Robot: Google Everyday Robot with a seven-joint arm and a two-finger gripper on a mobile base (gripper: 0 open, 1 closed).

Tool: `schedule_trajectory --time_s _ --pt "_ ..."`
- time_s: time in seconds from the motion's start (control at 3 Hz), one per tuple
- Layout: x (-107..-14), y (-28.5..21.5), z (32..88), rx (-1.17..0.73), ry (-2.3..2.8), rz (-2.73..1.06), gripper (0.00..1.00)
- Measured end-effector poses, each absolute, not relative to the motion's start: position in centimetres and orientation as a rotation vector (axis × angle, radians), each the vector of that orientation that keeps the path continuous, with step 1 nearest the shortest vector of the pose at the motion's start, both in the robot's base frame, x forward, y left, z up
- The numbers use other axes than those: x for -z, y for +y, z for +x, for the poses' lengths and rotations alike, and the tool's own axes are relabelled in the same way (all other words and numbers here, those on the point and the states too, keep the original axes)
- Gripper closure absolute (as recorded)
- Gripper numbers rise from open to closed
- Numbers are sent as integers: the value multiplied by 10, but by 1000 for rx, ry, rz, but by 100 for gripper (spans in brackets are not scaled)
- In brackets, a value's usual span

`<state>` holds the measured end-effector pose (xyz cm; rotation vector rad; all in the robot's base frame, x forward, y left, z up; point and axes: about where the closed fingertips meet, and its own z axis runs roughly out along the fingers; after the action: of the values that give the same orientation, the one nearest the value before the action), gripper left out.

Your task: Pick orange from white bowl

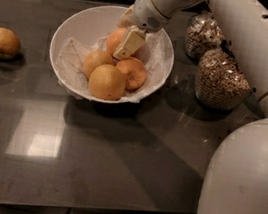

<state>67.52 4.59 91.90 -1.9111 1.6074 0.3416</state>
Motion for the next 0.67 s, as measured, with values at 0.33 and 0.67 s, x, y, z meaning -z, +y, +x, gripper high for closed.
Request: schedule_trajectory --time_s 0.33,0.67 --pt "-914 47 678 -335 1611 -1929 34" --pt "-908 49 683 -290 1583 -1972 35"
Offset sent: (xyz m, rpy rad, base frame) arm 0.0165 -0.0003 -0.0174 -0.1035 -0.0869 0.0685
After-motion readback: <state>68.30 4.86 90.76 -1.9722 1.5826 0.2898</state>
